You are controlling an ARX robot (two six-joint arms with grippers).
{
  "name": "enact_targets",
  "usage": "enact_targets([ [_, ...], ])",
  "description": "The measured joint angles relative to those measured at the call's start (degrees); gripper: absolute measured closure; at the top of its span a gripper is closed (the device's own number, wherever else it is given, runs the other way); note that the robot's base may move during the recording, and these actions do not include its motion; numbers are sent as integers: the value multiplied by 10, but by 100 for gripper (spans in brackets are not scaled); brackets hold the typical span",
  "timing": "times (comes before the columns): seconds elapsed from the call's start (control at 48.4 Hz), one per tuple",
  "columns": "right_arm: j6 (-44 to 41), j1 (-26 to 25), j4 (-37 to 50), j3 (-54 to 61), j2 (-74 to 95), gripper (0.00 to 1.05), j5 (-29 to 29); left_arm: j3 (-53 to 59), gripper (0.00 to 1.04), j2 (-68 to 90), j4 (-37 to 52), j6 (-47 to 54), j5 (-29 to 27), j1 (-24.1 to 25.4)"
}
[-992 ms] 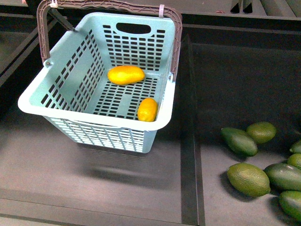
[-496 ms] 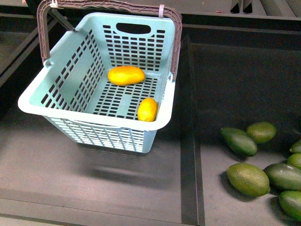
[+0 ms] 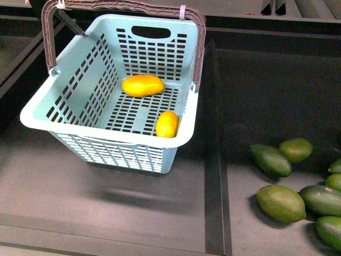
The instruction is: Pick lemon and mango into basket
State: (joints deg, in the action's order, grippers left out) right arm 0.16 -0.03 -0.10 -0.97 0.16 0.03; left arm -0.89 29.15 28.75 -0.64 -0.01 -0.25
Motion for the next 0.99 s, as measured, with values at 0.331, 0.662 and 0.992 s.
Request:
enact_targets([
  [0.331, 0, 0, 0, 0, 0, 9, 0, 0, 101, -108, -103, 0, 0, 0],
  [0.662, 0, 0, 0, 0, 0, 9, 0, 0, 101, -176, -171, 0, 0, 0],
  [0.992, 0, 0, 0, 0, 0, 9, 0, 0, 101, -288, -286, 0, 0, 0],
])
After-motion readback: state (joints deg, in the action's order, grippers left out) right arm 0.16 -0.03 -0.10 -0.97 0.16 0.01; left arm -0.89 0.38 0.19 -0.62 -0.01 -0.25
